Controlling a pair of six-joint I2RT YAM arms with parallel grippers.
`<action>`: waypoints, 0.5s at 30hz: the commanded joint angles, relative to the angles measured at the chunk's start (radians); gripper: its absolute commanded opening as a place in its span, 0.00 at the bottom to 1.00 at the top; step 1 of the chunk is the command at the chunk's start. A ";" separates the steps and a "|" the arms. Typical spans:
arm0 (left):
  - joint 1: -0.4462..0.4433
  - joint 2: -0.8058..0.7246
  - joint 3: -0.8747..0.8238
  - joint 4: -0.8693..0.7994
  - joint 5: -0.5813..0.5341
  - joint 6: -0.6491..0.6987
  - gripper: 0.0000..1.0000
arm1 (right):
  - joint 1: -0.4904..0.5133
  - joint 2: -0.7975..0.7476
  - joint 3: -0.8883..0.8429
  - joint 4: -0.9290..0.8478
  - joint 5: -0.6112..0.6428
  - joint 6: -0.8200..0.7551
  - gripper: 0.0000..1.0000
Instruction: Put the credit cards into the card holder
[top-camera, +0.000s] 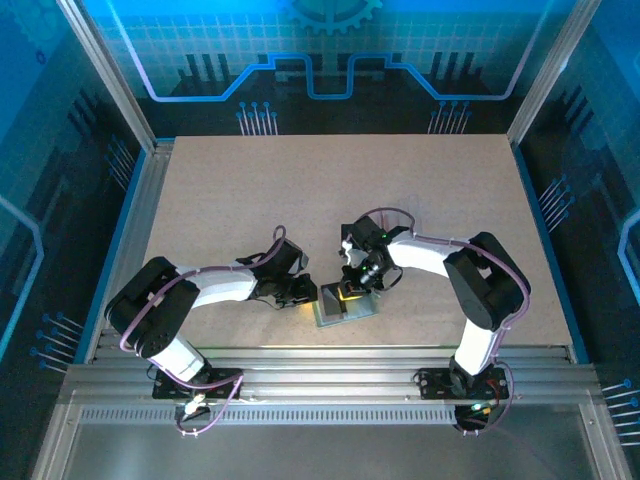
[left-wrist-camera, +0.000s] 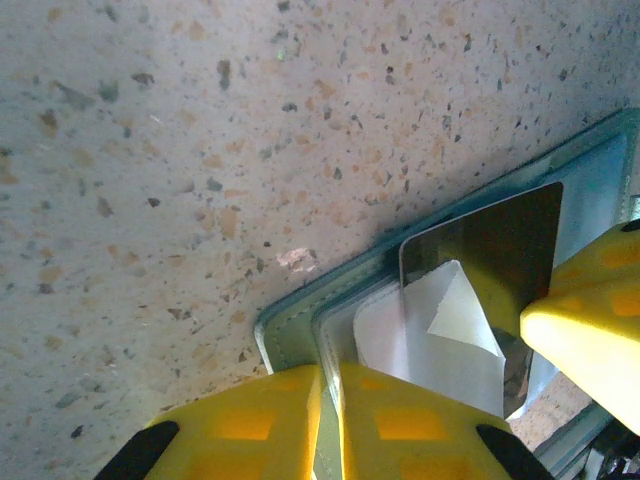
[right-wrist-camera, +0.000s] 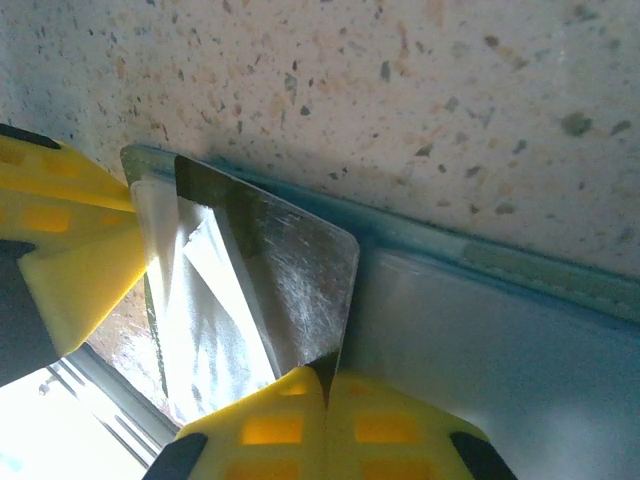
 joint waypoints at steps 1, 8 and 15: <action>-0.010 0.057 -0.039 -0.059 -0.014 0.024 0.15 | 0.024 0.019 0.018 -0.047 0.029 -0.014 0.00; -0.011 0.057 -0.045 -0.046 -0.006 0.014 0.15 | 0.064 0.019 0.018 -0.021 0.029 0.021 0.00; -0.011 0.046 -0.048 -0.045 -0.004 0.014 0.15 | 0.086 0.036 0.042 -0.017 0.034 0.029 0.00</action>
